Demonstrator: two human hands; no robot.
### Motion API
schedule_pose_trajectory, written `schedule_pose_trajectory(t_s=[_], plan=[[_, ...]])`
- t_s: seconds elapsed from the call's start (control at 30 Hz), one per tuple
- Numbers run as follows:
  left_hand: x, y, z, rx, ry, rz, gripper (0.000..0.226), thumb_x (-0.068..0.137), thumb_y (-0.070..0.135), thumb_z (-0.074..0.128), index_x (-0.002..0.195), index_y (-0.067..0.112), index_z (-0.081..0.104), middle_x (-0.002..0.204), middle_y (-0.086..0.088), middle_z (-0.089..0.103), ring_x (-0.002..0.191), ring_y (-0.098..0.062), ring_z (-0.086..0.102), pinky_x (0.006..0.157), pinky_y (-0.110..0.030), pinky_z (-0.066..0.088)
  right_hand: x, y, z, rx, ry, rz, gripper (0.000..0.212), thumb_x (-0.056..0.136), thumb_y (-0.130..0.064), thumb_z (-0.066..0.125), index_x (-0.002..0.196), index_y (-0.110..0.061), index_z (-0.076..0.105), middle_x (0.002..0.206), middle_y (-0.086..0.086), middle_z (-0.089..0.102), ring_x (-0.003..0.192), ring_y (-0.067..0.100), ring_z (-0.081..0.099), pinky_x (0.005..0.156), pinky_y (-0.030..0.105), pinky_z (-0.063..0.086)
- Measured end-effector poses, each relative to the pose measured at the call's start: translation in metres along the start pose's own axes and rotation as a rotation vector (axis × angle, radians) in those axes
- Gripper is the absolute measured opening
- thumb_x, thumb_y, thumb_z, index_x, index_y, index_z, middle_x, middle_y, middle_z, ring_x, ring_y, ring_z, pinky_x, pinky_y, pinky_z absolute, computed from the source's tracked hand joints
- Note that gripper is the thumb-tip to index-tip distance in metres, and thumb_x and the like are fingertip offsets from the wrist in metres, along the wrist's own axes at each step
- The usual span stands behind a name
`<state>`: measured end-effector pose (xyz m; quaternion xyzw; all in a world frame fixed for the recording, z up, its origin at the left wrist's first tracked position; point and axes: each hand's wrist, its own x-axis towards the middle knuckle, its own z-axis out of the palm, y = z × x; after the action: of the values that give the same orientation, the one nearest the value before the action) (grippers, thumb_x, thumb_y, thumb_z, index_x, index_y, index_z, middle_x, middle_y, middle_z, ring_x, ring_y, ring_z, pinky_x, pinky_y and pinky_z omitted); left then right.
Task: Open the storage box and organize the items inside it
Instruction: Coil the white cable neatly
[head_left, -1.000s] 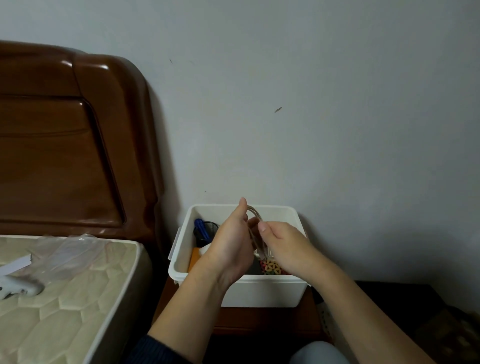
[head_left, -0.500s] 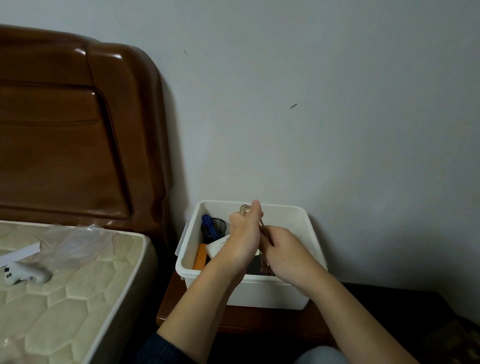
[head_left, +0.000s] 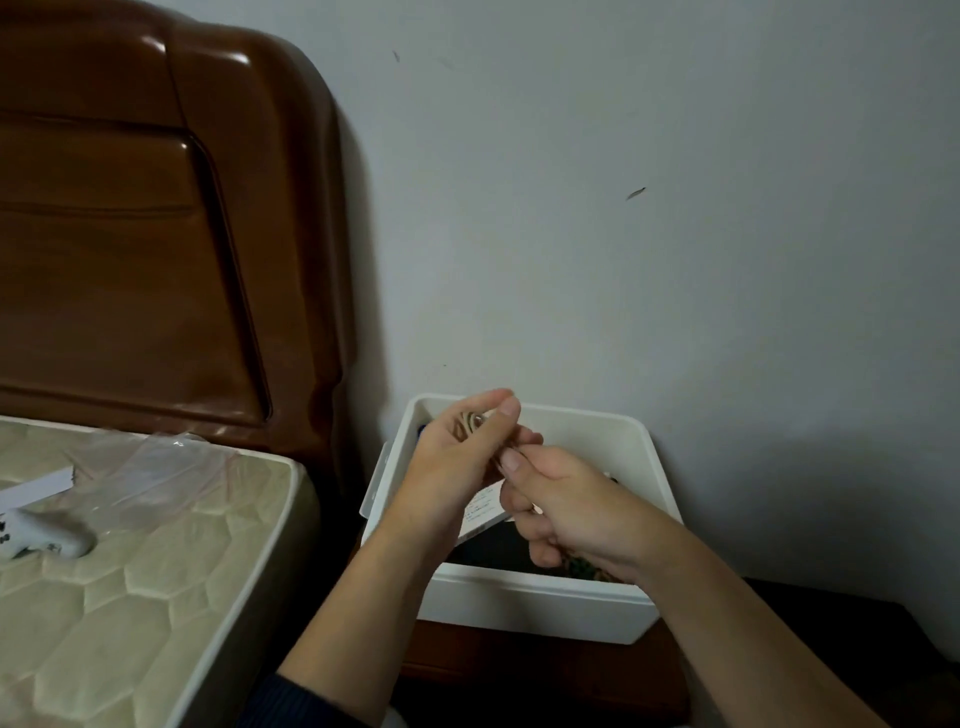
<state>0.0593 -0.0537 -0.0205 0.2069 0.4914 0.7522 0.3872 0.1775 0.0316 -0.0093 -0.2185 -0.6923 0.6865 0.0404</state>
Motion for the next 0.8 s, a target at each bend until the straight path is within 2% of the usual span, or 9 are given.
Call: schedule_pose_trajectory(t_s=[0.07, 0.13, 0.23, 0.3, 0.4, 0.5, 0.6, 0.7, 0.8], plan=[[0.008, 0.003, -0.007, -0.004, 0.044, 0.082, 0.033, 0.096, 0.027, 0.076, 0.112, 0.000, 0.067, 0.087, -0.018, 0.077, 0.103, -0.035, 0.078, 0.081, -0.034, 0.064, 0.013, -0.003, 0.001, 0.072, -0.022, -0.018, 0.031, 0.113, -0.036, 0.043, 0.123, -0.012, 0.061, 0.076, -0.004, 0.040, 0.054, 0.007, 0.033, 0.049, 0.025, 0.046], [0.019, 0.003, -0.014, 0.031, 0.145, 0.189, 0.035, 0.097, 0.026, 0.074, 0.107, -0.006, 0.066, 0.085, -0.022, 0.076, 0.099, -0.032, 0.079, 0.083, -0.035, 0.064, 0.030, -0.003, 0.002, 0.201, -0.011, -0.019, 0.031, 0.111, -0.036, 0.051, 0.128, -0.016, 0.067, 0.079, -0.003, 0.048, 0.056, 0.007, 0.039, 0.055, 0.028, 0.053], [0.038, 0.002, -0.028, -0.001, 0.258, 0.310, 0.023, 0.098, 0.023, 0.071, 0.101, 0.000, 0.069, 0.084, -0.022, 0.075, 0.099, -0.029, 0.079, 0.089, -0.036, 0.063, 0.060, 0.002, 0.000, 0.523, 0.017, 0.016, 0.027, 0.107, -0.025, 0.059, 0.124, -0.013, 0.076, 0.082, 0.003, 0.057, 0.056, 0.007, 0.050, 0.066, 0.031, 0.062], [0.051, -0.004, -0.037, -0.033, 0.272, 0.334, 0.020, 0.100, 0.022, 0.069, 0.101, 0.003, 0.071, 0.085, -0.020, 0.076, 0.100, -0.028, 0.079, 0.087, -0.033, 0.063, 0.080, 0.007, -0.002, 0.601, 0.038, 0.042, 0.024, 0.106, -0.016, 0.060, 0.118, -0.008, 0.079, 0.081, 0.005, 0.063, 0.059, 0.007, 0.056, 0.077, 0.033, 0.064], [0.067, -0.016, -0.051, 0.019, 0.309, 0.349, 0.022, 0.102, 0.024, 0.066, 0.105, 0.004, 0.073, 0.090, -0.015, 0.080, 0.099, -0.025, 0.078, 0.086, -0.031, 0.062, 0.105, 0.017, -0.004, 0.612, 0.074, 0.100, 0.022, 0.104, -0.010, 0.063, 0.116, -0.001, 0.079, 0.083, 0.008, 0.070, 0.061, 0.007, 0.060, 0.077, 0.032, 0.064], [0.079, -0.027, -0.070, 0.189, 0.327, 0.347, 0.016, 0.104, 0.026, 0.065, 0.111, 0.016, 0.076, 0.104, -0.004, 0.081, 0.103, -0.018, 0.076, 0.094, -0.036, 0.061, 0.124, 0.027, -0.007, 0.532, 0.138, 0.137, 0.022, 0.101, -0.009, 0.067, 0.118, 0.001, 0.075, 0.086, 0.012, 0.074, 0.061, 0.008, 0.062, 0.073, 0.031, 0.064], [0.088, -0.037, -0.092, 0.582, 0.417, 0.360, 0.028, 0.109, 0.034, 0.055, 0.133, 0.028, 0.066, 0.126, 0.013, 0.071, 0.120, -0.005, 0.065, 0.104, -0.031, 0.055, 0.141, 0.031, -0.024, 0.364, 0.282, 0.087, 0.023, 0.099, -0.009, 0.071, 0.118, 0.002, 0.074, 0.081, 0.012, 0.075, 0.068, 0.014, 0.071, 0.073, 0.033, 0.065], [0.087, -0.048, -0.110, 1.017, 0.535, 0.184, 0.042, 0.111, 0.033, 0.044, 0.152, 0.024, 0.048, 0.150, 0.002, 0.053, 0.137, -0.019, 0.051, 0.113, -0.043, 0.045, 0.159, 0.032, -0.045, -0.103, 0.460, -0.041, 0.016, 0.099, -0.014, 0.073, 0.111, -0.007, 0.080, 0.069, 0.000, 0.076, 0.078, 0.026, 0.079, 0.073, 0.038, 0.067], [0.079, -0.064, -0.112, 1.085, 0.454, -0.039, 0.047, 0.113, 0.035, 0.032, 0.158, 0.021, 0.037, 0.155, -0.005, 0.044, 0.136, -0.027, 0.051, 0.108, -0.046, 0.049, 0.176, 0.035, -0.052, -0.477, 0.472, -0.091, 0.010, 0.097, -0.022, 0.075, 0.097, -0.027, 0.084, 0.078, -0.006, 0.079, 0.065, 0.019, 0.078, 0.070, 0.039, 0.067]])
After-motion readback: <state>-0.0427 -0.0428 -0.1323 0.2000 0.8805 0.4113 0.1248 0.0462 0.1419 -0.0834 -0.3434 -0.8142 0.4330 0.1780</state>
